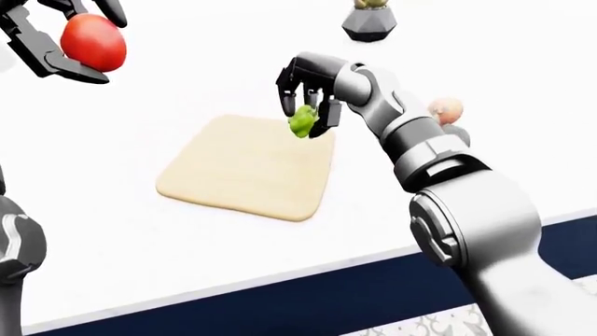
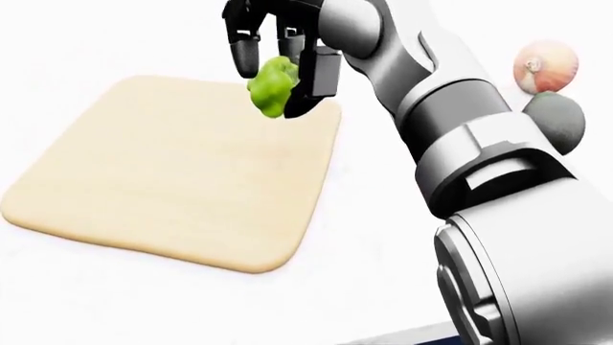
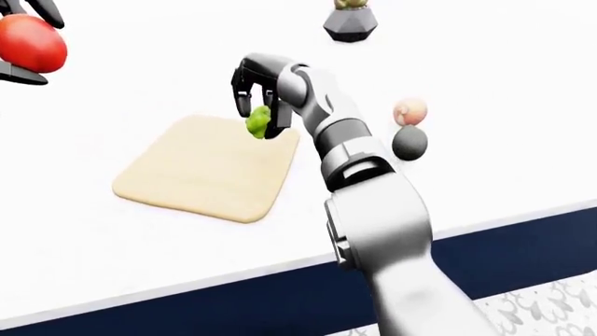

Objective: Place the avocado, onion, tomato and bell pepper on the cutting board.

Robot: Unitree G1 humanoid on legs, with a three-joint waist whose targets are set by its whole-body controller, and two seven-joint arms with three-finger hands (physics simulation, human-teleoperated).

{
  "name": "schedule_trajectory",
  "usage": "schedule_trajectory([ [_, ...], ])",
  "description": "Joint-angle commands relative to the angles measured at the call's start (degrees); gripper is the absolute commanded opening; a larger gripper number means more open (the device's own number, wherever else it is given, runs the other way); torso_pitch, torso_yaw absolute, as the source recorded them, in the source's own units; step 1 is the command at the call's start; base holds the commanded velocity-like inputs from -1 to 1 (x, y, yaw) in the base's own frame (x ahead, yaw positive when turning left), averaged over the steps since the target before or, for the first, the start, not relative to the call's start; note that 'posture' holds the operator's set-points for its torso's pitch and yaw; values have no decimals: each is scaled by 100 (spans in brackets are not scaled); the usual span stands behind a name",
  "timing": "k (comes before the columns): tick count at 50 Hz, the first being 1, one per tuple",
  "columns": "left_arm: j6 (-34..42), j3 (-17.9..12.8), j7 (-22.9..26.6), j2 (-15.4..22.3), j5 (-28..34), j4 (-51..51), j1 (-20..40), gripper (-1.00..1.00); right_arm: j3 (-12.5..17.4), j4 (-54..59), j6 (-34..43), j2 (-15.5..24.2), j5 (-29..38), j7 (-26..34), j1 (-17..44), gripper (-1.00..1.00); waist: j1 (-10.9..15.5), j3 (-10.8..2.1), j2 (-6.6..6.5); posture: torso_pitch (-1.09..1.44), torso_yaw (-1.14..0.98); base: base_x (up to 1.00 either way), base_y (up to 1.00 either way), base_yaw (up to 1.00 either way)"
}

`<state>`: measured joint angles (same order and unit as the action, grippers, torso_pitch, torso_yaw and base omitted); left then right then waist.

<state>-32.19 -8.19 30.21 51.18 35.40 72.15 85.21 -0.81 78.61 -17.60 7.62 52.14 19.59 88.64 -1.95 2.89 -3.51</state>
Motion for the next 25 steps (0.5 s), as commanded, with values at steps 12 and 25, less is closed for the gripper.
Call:
schedule_trajectory([
  [12, -77, -70, -92, 98, -107, -203, 180, -100, 23, -272, -88, 33, -28, 4, 220, -73, -9, -206, -53, 0, 0, 0, 0, 0],
  [25, -63, -77, -69, 136, -114, -212, 178, -100, 0, -290, -61, 39, 28, 202, 222, 23, -10, -203, -58, 0, 0, 0, 0, 0],
])
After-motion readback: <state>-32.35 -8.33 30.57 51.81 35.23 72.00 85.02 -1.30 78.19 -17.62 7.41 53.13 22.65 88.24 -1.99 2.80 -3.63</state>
